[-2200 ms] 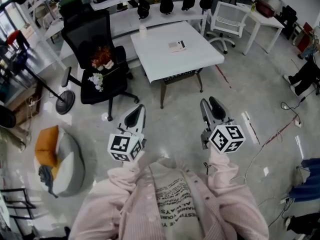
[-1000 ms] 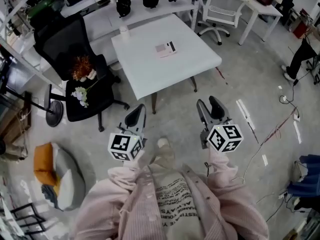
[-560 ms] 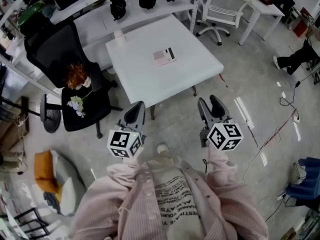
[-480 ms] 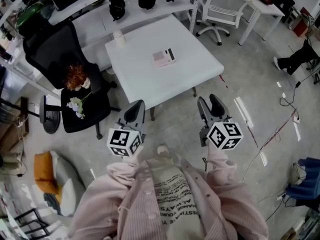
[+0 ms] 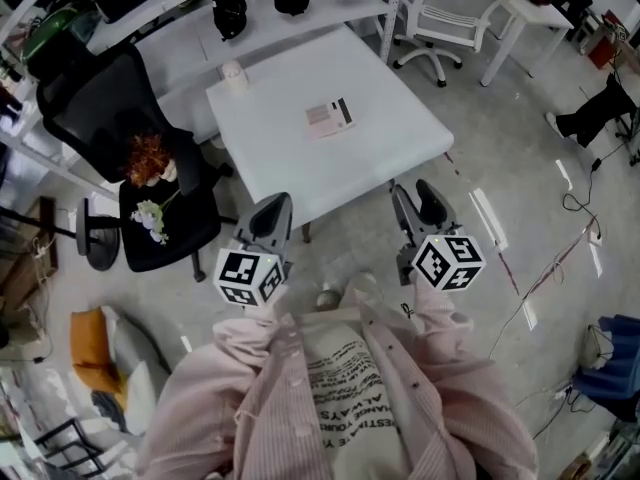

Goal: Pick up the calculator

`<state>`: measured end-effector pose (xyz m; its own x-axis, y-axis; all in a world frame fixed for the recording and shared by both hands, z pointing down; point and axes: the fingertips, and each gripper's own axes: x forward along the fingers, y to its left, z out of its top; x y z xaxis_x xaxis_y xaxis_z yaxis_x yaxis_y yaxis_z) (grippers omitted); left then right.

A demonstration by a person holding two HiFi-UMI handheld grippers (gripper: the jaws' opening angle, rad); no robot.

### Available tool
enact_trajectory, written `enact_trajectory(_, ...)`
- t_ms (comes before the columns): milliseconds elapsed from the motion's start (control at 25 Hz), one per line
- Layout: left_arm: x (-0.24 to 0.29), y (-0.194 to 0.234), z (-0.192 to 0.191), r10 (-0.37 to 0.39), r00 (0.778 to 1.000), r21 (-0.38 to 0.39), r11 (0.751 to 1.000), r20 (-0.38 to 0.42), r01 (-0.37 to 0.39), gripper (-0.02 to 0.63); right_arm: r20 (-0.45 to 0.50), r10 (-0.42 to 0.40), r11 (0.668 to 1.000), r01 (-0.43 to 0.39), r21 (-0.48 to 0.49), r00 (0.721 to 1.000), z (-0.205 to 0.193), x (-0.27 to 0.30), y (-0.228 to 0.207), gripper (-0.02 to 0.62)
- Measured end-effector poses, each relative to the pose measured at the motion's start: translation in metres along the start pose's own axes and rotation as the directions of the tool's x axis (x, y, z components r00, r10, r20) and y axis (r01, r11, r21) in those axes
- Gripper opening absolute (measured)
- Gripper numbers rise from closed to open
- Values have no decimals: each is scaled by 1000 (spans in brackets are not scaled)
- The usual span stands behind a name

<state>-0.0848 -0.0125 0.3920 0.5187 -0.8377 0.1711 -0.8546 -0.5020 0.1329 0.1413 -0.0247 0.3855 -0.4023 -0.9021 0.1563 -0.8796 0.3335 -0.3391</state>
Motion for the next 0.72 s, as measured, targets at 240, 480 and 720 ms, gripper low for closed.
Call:
enact_trajectory(240, 13, 26, -7, 46, 999, -42, 998, -17, -46, 2, -45, 24, 1000, -24, 1, 999, -6, 28, -1, 189)
enact_trajectory(480, 50, 41, -17, 44, 998, -71, 996, -52, -47, 2, -87, 41, 999, -39, 22, 995, -8, 70, -21, 189)
enact_trajectory(720, 101, 70, -28, 61, 992, -103, 992, -111, -73, 2, -172, 82, 996, -76, 42, 982, -13, 137, -42, 189)
